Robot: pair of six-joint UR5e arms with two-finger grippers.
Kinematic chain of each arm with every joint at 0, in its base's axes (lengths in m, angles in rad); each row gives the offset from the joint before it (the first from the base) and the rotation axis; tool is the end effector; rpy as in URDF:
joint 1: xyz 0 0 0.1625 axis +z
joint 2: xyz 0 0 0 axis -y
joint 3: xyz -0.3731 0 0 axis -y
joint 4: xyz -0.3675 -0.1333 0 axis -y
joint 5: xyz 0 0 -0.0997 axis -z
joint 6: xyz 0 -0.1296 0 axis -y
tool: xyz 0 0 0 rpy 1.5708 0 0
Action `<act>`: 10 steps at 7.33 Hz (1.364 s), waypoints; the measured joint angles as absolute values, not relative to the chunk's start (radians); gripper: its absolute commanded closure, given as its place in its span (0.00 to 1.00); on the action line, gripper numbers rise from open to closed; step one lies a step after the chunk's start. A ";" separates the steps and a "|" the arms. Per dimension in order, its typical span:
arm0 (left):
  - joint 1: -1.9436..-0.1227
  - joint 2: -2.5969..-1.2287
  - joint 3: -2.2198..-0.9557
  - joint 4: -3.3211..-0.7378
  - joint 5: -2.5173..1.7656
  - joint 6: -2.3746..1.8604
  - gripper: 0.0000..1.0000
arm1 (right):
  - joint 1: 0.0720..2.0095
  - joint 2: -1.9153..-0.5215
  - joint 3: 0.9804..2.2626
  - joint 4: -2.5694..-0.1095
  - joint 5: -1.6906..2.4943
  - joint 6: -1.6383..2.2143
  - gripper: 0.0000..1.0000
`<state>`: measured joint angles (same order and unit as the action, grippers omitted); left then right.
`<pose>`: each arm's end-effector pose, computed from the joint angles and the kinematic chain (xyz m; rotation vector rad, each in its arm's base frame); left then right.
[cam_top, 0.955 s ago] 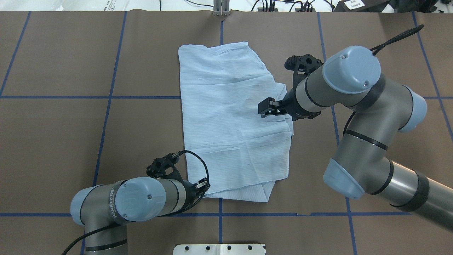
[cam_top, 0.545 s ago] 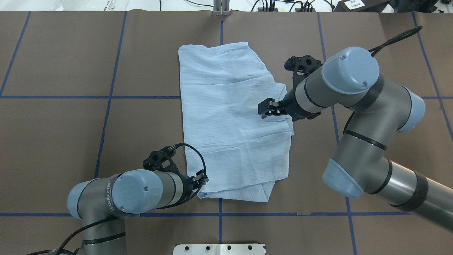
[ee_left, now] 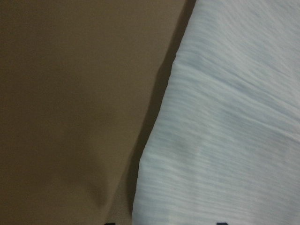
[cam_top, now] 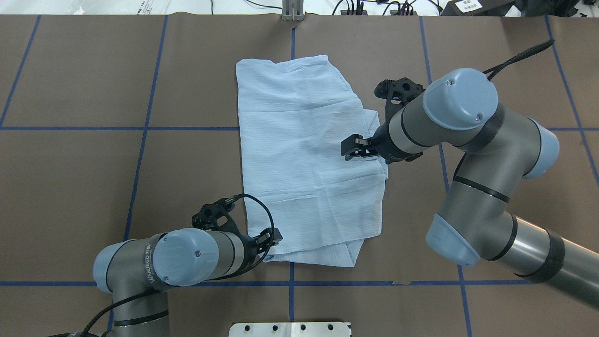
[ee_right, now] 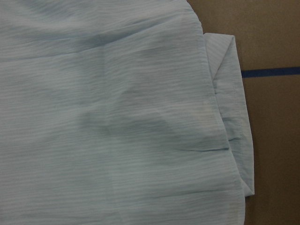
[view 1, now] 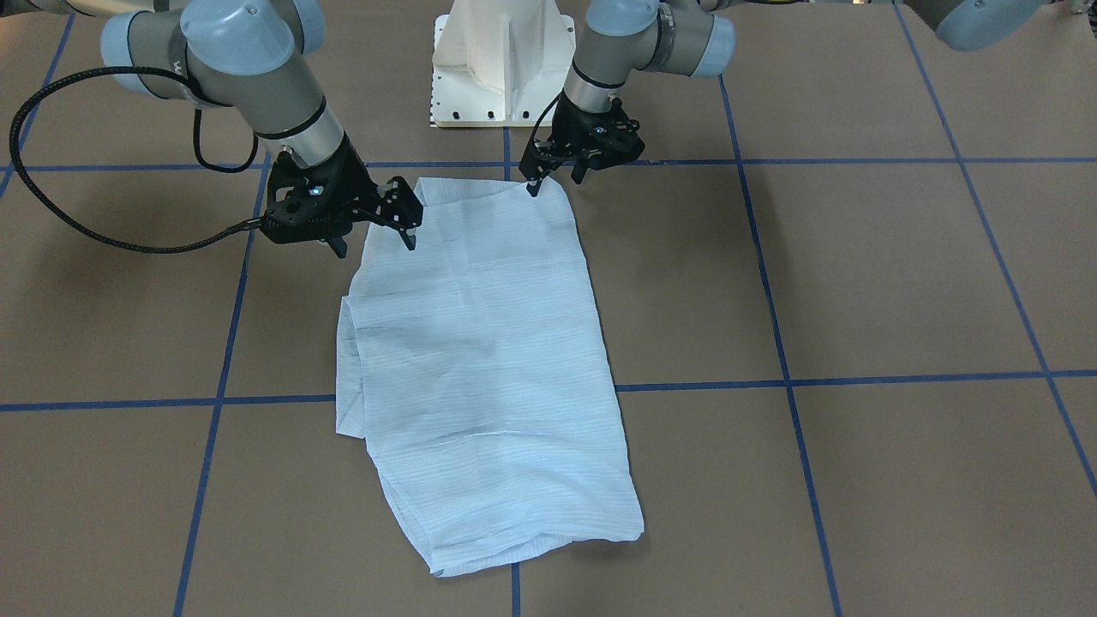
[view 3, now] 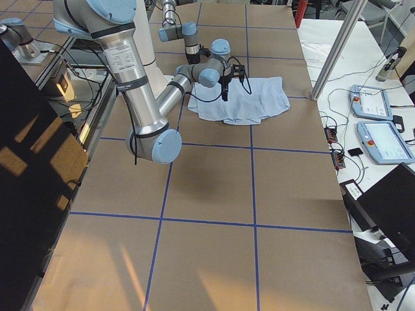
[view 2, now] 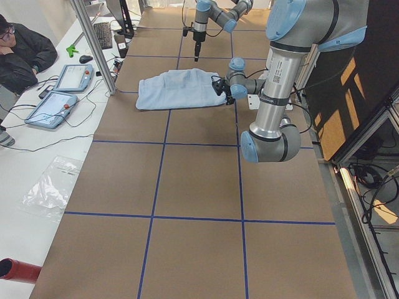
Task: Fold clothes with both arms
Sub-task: 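Bring the left gripper to the shirt's near corner while the right gripper presses the side, then grasp the shirt's near edge with both grippers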
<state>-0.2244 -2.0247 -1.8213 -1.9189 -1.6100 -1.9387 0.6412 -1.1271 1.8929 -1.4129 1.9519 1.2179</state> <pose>0.5618 -0.2597 0.2374 -0.1123 1.0603 -0.5154 -0.4148 -0.4158 0.2377 0.1241 -0.9693 0.0890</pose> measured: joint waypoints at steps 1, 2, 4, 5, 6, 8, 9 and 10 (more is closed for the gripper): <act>-0.222 -2.027 -1.821 -1.919 -1.610 -1.945 0.84 | 0.640 -1.127 1.893 -1.413 1.951 1.218 0.00; -0.222 -2.028 -1.821 -1.919 -1.610 -1.948 1.00 | 0.640 -1.128 1.893 -1.413 1.951 1.218 0.00; -0.229 -2.028 -1.822 -1.919 -1.609 -1.949 1.00 | 0.637 -1.131 1.893 -1.412 1.950 1.218 0.00; -0.241 -2.026 -1.827 -1.919 -1.610 -1.947 1.00 | 0.635 -1.136 1.894 -1.412 1.949 1.218 0.00; -0.254 -2.021 -1.838 -1.919 -1.611 -1.942 1.00 | 0.628 -1.139 1.897 -1.411 1.948 1.228 0.00; -0.264 -2.006 -1.853 -1.918 -1.613 -1.936 1.00 | 0.573 -1.135 1.904 -1.410 1.904 1.316 0.00; -0.263 -2.003 -1.855 -1.918 -1.613 -1.935 1.00 | 0.523 -1.131 1.906 -1.409 1.852 1.373 0.00; -0.261 -2.002 -1.856 -1.917 -1.614 -1.934 1.00 | 0.458 -1.130 1.906 -1.408 1.784 1.431 0.00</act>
